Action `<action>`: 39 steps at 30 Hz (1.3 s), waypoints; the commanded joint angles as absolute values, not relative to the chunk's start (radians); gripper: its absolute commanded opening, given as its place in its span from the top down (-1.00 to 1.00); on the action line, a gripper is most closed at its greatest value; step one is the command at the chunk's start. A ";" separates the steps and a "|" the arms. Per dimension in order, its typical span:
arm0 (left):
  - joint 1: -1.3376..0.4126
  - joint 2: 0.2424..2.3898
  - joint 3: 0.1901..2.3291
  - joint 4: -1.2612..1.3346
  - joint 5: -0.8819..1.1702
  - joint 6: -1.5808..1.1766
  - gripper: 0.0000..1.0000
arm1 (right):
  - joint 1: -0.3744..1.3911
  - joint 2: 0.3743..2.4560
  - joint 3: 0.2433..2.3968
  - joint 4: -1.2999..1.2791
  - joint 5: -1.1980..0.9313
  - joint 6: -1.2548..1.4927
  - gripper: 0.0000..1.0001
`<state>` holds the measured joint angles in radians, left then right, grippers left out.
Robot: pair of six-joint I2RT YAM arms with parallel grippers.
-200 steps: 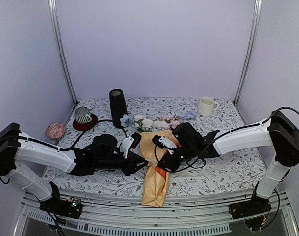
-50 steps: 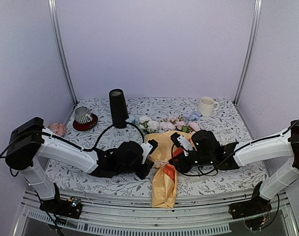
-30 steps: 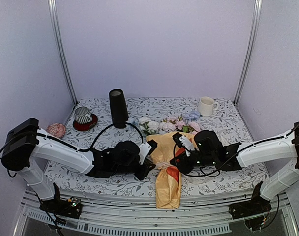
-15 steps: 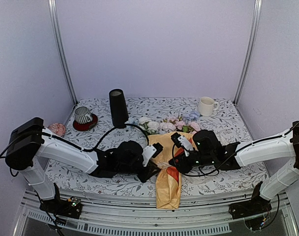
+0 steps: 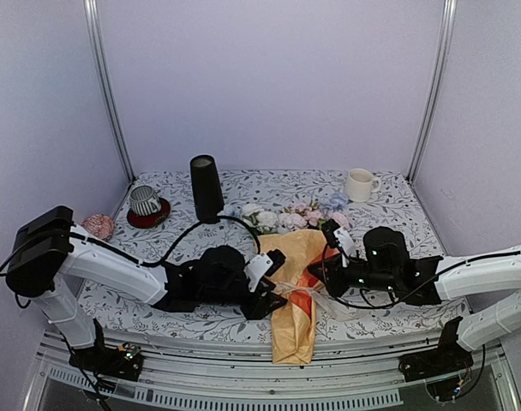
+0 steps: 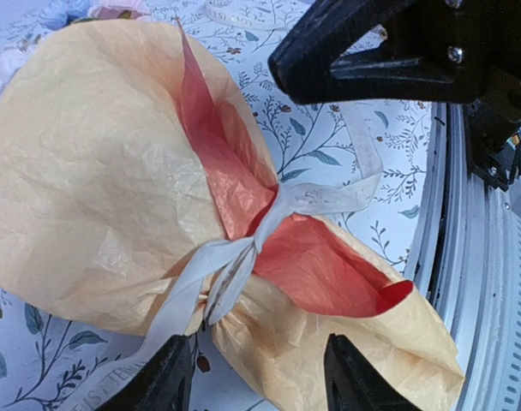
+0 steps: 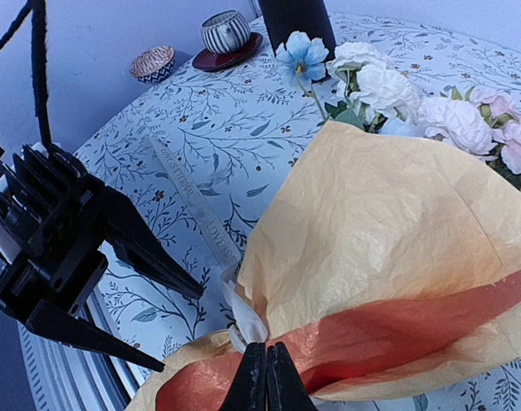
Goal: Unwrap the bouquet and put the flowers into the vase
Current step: Untie the half-tied ribbon from the folded wrapping paper.
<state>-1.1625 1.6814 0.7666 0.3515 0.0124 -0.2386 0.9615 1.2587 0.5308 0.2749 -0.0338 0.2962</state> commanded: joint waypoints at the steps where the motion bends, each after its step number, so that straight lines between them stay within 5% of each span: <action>1: -1.192 1.641 0.730 0.431 -0.021 -0.146 -0.09 | 0.965 1.213 0.472 0.376 -0.022 0.277 0.87; 8: -1.196 1.741 0.826 0.302 0.034 -0.092 0.37 | 0.966 1.311 0.528 0.291 -0.190 0.224 0.79; 33: -1.168 1.784 0.876 0.298 -0.046 -0.110 0.42 | 0.965 1.494 0.649 0.188 -0.161 0.202 0.75; 39: -1.160 1.794 0.887 0.289 -0.059 -0.119 0.44 | 0.964 1.490 0.649 0.179 -0.153 0.202 0.50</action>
<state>-1.1713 1.7714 0.8600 0.3058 -0.0463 -0.1230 0.9615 1.4815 0.6281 0.1940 -0.1669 0.2062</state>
